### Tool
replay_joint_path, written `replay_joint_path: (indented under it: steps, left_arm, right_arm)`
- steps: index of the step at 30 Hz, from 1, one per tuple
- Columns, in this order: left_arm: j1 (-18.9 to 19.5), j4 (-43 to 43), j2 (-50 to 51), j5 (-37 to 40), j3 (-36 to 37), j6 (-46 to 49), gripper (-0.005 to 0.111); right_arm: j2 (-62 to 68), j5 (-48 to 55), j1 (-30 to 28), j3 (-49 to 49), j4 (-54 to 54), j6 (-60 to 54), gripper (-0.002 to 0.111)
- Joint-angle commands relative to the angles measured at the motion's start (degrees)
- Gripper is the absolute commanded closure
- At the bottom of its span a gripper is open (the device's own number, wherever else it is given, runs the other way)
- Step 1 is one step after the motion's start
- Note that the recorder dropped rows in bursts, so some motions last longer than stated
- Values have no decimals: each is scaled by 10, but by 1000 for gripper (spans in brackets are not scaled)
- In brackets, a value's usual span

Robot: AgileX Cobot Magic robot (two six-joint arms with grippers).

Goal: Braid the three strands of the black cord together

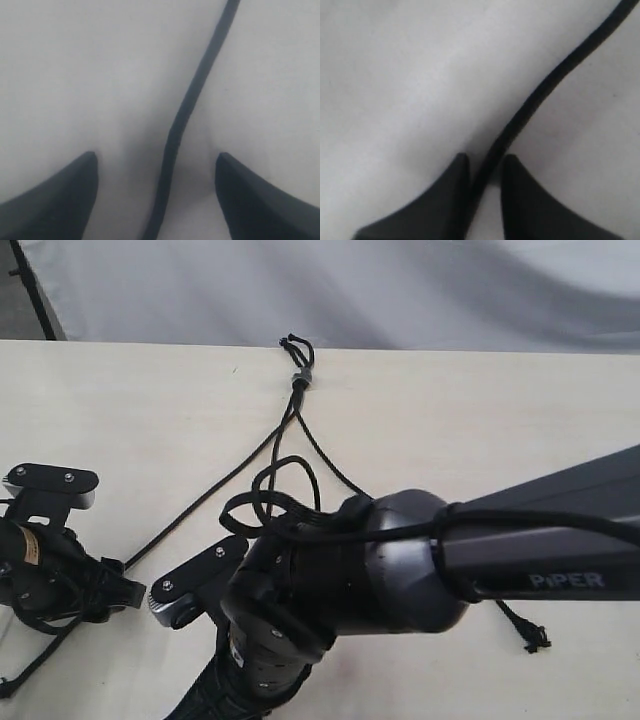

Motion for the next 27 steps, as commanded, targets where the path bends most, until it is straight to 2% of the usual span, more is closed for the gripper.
replay_joint_path:
  steps: [1, 6, 10, 16, 19, 22, 27]
  left_arm:
    - [2, -1, 0, 3, 4, -4, 43]
    - [2, -1, 0, 4, 4, -4, 43]
    - [2, -1, 0, 6, 4, -4, 43]
    - [2, -1, 0, 9, 4, -4, 43]
    - [2, -1, 0, 8, 4, -4, 43]
    - [2, -1, 0, 8, 4, -4, 43]
    - [2, -1, 0, 7, 4, -4, 43]
  right_arm:
    - [-2, 15, 1, -4, -5, -47, 108]
    - [-64, 98, -10, -35, -128, -22, 108]
    - [-91, 123, -89, -37, -223, 8, 109]
    - [-56, 104, -268, -37, -225, 9, 109]
    - [-32, 68, -332, -37, -208, 8, 109]
    - [-12, 71, -361, -37, -196, 0, 109]
    - [21, 89, -364, -36, -196, -24, 109]
